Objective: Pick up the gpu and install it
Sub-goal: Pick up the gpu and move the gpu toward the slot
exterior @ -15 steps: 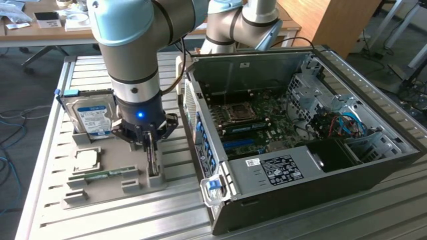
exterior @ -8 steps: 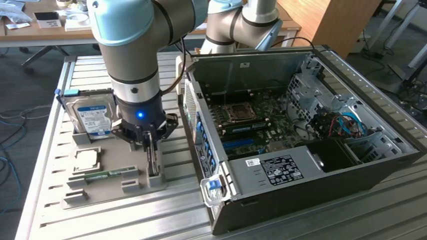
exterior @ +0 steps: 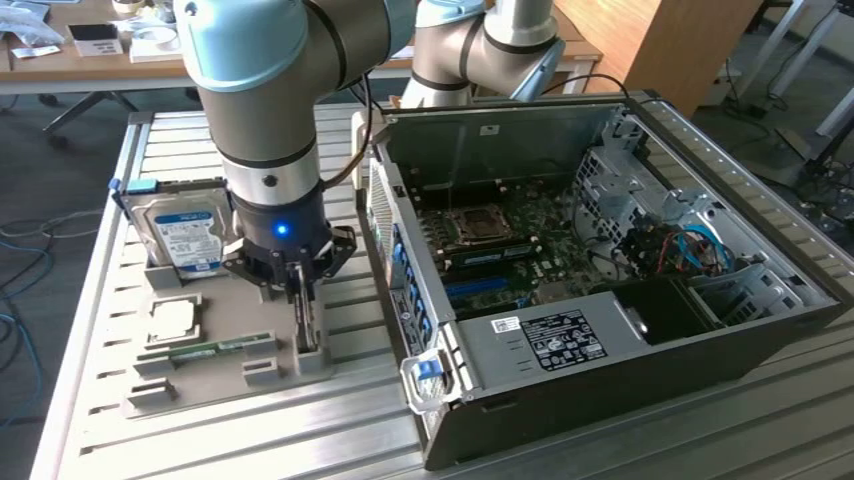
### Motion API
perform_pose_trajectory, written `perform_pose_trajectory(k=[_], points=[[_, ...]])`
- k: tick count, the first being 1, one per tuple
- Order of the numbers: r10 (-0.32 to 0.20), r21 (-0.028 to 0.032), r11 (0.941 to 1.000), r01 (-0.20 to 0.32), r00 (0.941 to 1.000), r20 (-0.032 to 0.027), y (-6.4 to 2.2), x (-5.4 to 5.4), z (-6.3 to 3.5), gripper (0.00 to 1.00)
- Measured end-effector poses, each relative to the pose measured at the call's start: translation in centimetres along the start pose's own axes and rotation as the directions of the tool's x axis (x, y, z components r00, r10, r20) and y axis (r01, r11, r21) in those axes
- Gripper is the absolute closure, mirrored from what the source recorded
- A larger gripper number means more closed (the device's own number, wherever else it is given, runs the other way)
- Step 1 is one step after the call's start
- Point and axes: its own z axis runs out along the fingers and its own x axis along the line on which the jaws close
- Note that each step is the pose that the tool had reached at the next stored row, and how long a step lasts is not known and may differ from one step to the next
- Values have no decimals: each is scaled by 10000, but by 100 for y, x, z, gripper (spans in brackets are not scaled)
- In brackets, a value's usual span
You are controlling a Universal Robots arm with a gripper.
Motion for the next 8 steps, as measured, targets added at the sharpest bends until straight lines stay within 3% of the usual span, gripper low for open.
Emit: perform_pose_trajectory(k=[8], points=[[0,0,10000,0,10000,0,2,-1,-51,73]])
